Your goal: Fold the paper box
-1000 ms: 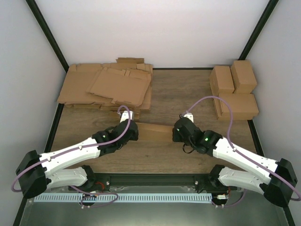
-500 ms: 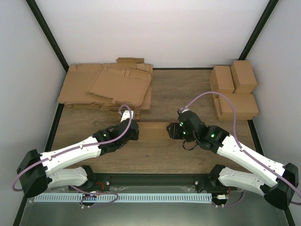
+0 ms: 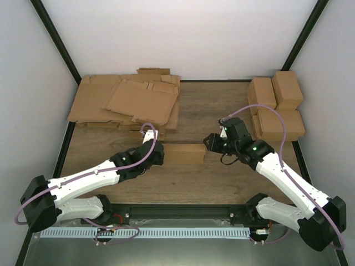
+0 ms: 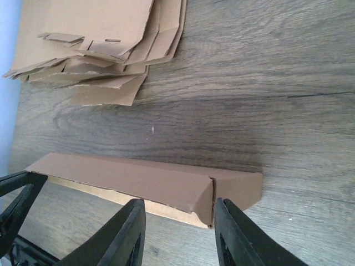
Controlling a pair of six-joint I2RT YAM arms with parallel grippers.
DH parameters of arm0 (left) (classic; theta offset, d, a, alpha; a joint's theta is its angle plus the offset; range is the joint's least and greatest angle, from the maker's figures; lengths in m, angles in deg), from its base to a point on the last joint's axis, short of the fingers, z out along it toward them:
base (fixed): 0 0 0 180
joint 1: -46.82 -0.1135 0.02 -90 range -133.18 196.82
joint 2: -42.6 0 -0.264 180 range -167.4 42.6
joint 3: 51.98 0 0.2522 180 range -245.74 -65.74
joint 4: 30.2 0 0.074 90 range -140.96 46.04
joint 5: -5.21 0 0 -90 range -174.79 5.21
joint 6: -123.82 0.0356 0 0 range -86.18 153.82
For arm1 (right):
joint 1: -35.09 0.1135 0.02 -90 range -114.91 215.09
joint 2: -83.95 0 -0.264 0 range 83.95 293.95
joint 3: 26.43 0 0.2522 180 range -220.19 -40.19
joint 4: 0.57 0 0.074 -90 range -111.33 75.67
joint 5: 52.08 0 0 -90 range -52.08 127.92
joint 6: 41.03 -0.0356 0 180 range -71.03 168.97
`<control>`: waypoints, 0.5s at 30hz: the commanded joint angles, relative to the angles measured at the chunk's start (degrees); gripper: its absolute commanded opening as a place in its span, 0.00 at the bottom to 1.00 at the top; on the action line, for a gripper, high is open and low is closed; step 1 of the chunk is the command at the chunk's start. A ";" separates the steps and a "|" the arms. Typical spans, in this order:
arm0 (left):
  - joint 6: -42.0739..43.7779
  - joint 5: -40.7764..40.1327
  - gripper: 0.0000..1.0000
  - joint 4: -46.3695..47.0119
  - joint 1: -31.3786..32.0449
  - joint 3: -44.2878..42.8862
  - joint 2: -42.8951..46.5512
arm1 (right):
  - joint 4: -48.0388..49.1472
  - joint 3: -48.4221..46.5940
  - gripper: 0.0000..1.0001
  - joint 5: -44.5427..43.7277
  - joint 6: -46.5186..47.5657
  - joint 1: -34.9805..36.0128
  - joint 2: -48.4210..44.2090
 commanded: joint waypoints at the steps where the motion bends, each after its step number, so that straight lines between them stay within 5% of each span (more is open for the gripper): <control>1: 0.38 0.83 0.04 -2.84 0.40 -0.76 -1.26 | 3.47 0.15 0.36 5.08 0.75 -1.55 0.77; 15: 0.47 0.68 0.04 -2.89 0.78 -1.20 -2.29 | 6.37 4.68 0.29 5.66 -0.08 -1.95 1.66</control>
